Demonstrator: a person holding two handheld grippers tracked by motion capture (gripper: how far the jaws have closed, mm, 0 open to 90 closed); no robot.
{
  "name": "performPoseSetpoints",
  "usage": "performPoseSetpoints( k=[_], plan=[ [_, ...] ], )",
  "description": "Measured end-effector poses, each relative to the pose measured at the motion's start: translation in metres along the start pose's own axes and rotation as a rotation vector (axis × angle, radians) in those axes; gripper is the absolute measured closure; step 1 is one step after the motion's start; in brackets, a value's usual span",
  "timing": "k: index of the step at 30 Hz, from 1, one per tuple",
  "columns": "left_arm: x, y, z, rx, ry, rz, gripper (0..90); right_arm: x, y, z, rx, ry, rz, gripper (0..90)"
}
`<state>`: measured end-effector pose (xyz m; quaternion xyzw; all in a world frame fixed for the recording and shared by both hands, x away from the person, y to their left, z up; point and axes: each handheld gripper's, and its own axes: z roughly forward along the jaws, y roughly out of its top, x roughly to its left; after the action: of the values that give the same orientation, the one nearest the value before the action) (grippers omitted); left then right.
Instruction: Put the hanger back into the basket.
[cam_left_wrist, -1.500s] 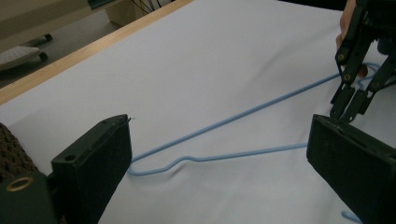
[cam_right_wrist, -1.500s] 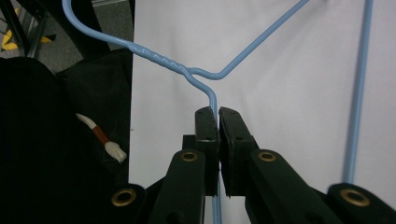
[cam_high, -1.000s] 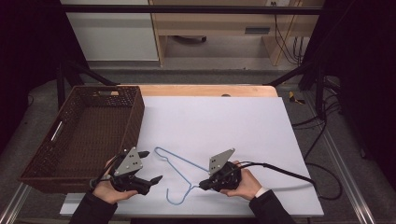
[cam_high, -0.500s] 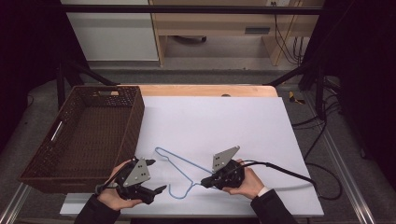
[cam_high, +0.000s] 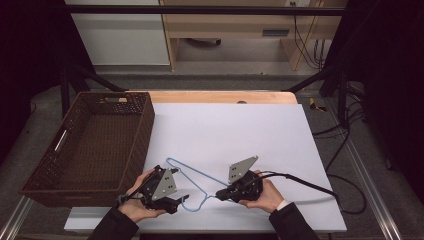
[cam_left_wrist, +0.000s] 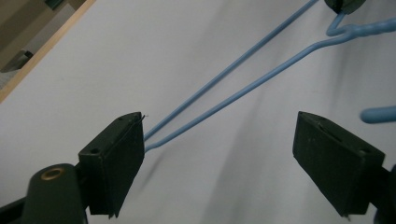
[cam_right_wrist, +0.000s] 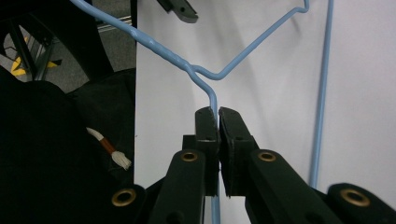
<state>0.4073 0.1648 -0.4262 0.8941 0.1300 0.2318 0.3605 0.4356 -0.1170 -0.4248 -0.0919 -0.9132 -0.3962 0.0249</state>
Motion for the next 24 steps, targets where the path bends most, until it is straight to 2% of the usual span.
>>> performPoseSetpoints(
  k=[1, 7, 9, 11, 12, 13, 14, 15, 16, 17, 18, 19, 20, 21, 24],
  plan=[
    [0.001, 0.002, 0.003, 0.001, 0.009, 0.021, 17.1, 0.0, 0.0, 0.0, 0.0, 0.0, 0.0, 87.4],
    [0.002, 0.005, 0.01, 0.005, 0.0, 0.055, 19.1, 0.0, 0.0, 0.0, 0.004, 0.0, 0.003, 87.4],
    [0.001, 0.006, 0.014, 0.014, -0.01, 0.079, 19.8, 0.0, 0.0, 0.0, 0.004, 0.001, 0.005, 87.4],
    [-0.001, 0.008, 0.019, 0.029, -0.021, 0.114, 24.9, 0.001, 0.0, 0.0, 0.005, 0.001, 0.005, 87.4],
    [-0.001, 0.008, 0.019, 0.029, -0.021, 0.114, 27.6, 0.001, 0.0, 0.0, 0.005, 0.001, 0.005, 87.4],
    [-0.002, 0.009, 0.022, 0.044, -0.047, 0.128, 31.7, 0.001, 0.0, 0.0, 0.005, 0.001, 0.004, 87.4],
    [-0.002, 0.009, 0.022, 0.044, -0.047, 0.128, 32.4, 0.001, 0.0, 0.0, 0.005, 0.001, 0.004, 87.4],
    [-0.002, 0.009, 0.023, 0.044, -0.048, 0.143, 32.4, 0.0, 0.0, 0.0, 0.005, 0.001, 0.004, 87.4],
    [-0.003, 0.009, 0.025, 0.046, -0.055, 0.159, 37.4, 0.001, 0.0, -0.001, 0.007, -0.001, 0.004, 87.4],
    [-0.003, 0.009, 0.025, 0.046, -0.055, 0.159, 37.6, 0.001, 0.0, -0.001, 0.007, -0.001, 0.004, 87.4],
    [-0.005, 0.01, 0.027, 0.044, -0.048, 0.174, 38.7, 0.0, 0.0, -0.001, 0.005, 0.001, 0.0, 87.4],
    [-0.006, 0.01, 0.028, 0.05, -0.033, 0.212, 38.8, 0.0, 0.0, -0.001, 0.006, 0.001, 0.0, 87.4],
    [-0.006, 0.01, 0.028, 0.05, -0.033, 0.212, 38.5, 0.0, 0.0, -0.001, 0.006, 0.0, 0.0, 87.4],
    [-0.006, 0.011, 0.029, 0.053, -0.019, 0.231, 38.5, 0.0, 0.0, -0.001, 0.006, 0.0, 0.0, 87.4],
    [-0.009, 0.012, 0.031, 0.057, -0.009, 0.27, 41.5, 0.001, 0.0, -0.001, 0.009, -0.002, 0.002, 87.4]
  ],
)
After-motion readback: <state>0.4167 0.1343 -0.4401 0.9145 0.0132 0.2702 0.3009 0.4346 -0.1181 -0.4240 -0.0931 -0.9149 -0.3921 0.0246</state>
